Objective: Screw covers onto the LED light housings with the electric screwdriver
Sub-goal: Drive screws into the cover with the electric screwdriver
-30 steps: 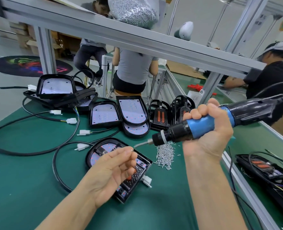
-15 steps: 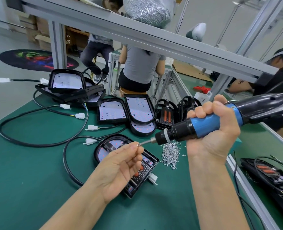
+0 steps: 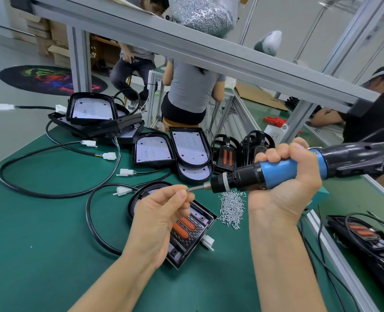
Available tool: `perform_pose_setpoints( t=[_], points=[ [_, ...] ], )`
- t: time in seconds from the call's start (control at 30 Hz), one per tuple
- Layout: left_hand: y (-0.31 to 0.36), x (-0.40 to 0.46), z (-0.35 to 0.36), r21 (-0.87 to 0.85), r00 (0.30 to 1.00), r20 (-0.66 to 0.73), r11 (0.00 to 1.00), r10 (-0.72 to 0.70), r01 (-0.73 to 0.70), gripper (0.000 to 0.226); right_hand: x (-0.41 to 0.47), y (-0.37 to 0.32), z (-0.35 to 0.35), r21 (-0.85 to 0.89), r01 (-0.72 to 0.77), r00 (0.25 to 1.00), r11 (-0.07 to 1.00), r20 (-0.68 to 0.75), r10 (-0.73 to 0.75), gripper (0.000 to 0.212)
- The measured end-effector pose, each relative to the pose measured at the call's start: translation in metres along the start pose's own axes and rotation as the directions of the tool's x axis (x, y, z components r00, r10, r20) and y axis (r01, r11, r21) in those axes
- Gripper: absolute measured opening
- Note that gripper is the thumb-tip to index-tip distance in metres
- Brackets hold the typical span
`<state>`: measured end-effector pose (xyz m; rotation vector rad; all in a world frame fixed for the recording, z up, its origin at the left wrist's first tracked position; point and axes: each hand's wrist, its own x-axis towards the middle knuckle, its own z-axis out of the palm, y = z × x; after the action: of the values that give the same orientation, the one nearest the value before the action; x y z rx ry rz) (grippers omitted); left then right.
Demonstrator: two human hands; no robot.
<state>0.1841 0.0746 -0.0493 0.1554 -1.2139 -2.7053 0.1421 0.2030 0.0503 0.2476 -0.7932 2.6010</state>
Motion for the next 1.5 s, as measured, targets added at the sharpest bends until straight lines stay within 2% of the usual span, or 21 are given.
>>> perform_pose_setpoints(
  t=[0.1,0.17,0.23,0.27,0.3,0.33,0.4,0.43,0.5,0.57,0.63,0.7,0.8,0.87,1.3,1.5],
  points=[
    [-0.003,-0.001,-0.001,-0.007,0.999,0.005,0.999,-0.035,0.035,0.011,0.000,0.001,-0.002,-0.009,-0.004,1.000,1.000,0.001,0.004,0.016],
    [0.000,-0.001,-0.004,0.050,0.999,0.037,0.999,-0.020,0.018,0.015,0.001,0.002,-0.004,-0.002,-0.007,1.000,1.000,0.006,0.007,0.017],
    [0.009,0.006,-0.014,0.161,0.997,0.040,0.985,0.063,-0.068,0.029,0.004,0.003,-0.007,-0.004,-0.009,1.000,1.000,0.014,0.009,0.018],
    [0.015,0.013,-0.023,0.247,0.990,-0.001,0.959,0.144,-0.139,0.033,0.006,0.005,-0.008,-0.014,-0.006,1.000,1.000,0.024,0.006,0.019],
    [0.022,0.023,-0.034,0.375,0.967,-0.072,0.905,0.244,-0.201,0.032,0.007,0.007,-0.009,-0.032,0.004,0.999,0.999,0.036,-0.003,0.019],
    [0.030,0.033,-0.047,0.548,0.930,-0.147,0.810,0.338,-0.208,0.029,0.008,0.010,-0.010,-0.056,0.019,0.999,0.998,0.050,-0.016,0.020],
    [0.037,0.048,-0.072,0.853,0.897,-0.213,0.521,0.388,-0.024,0.027,0.010,0.019,-0.013,-0.122,0.049,0.997,0.991,0.072,-0.040,0.023],
    [0.037,0.052,-0.081,0.917,0.911,-0.223,0.392,0.346,0.076,0.029,0.010,0.025,-0.015,-0.155,0.061,0.996,0.986,0.079,-0.049,0.023],
    [0.031,0.055,-0.090,0.954,0.945,-0.252,0.217,0.209,0.206,0.042,0.011,0.038,-0.019,-0.219,0.082,0.994,0.972,0.088,-0.064,0.024],
    [0.024,0.056,-0.090,0.964,0.962,-0.256,0.097,0.098,0.246,0.057,0.013,0.050,-0.021,-0.284,0.106,0.991,0.953,0.104,-0.079,0.025],
    [0.021,0.060,-0.086,0.972,0.971,-0.233,0.040,0.058,0.231,0.059,0.015,0.060,-0.021,-0.344,0.123,0.989,0.931,0.121,-0.086,0.025],
    [0.021,0.062,-0.081,0.973,0.972,-0.227,0.053,0.055,0.224,0.056,0.017,0.069,-0.021,-0.387,0.125,0.989,0.913,0.126,-0.082,0.025],
    [0.020,0.064,-0.077,0.958,0.964,-0.259,0.145,0.065,0.247,0.057,0.020,0.078,-0.023,-0.421,0.131,0.988,0.897,0.133,-0.082,0.025],
    [0.019,0.065,-0.077,0.955,0.963,-0.262,0.165,0.070,0.248,0.056,0.021,0.083,-0.023,-0.437,0.129,0.988,0.890,0.135,-0.077,0.024],
    [0.013,0.068,-0.081,0.957,0.965,-0.246,0.177,0.090,0.228,0.057,0.026,0.102,-0.024,-0.512,0.121,0.986,0.850,0.160,-0.044,0.026],
    [0.013,0.068,-0.080,0.958,0.964,-0.251,0.166,0.086,0.235,0.058,0.025,0.103,-0.024,-0.494,0.111,0.986,0.862,0.161,-0.035,0.025]
  ],
)
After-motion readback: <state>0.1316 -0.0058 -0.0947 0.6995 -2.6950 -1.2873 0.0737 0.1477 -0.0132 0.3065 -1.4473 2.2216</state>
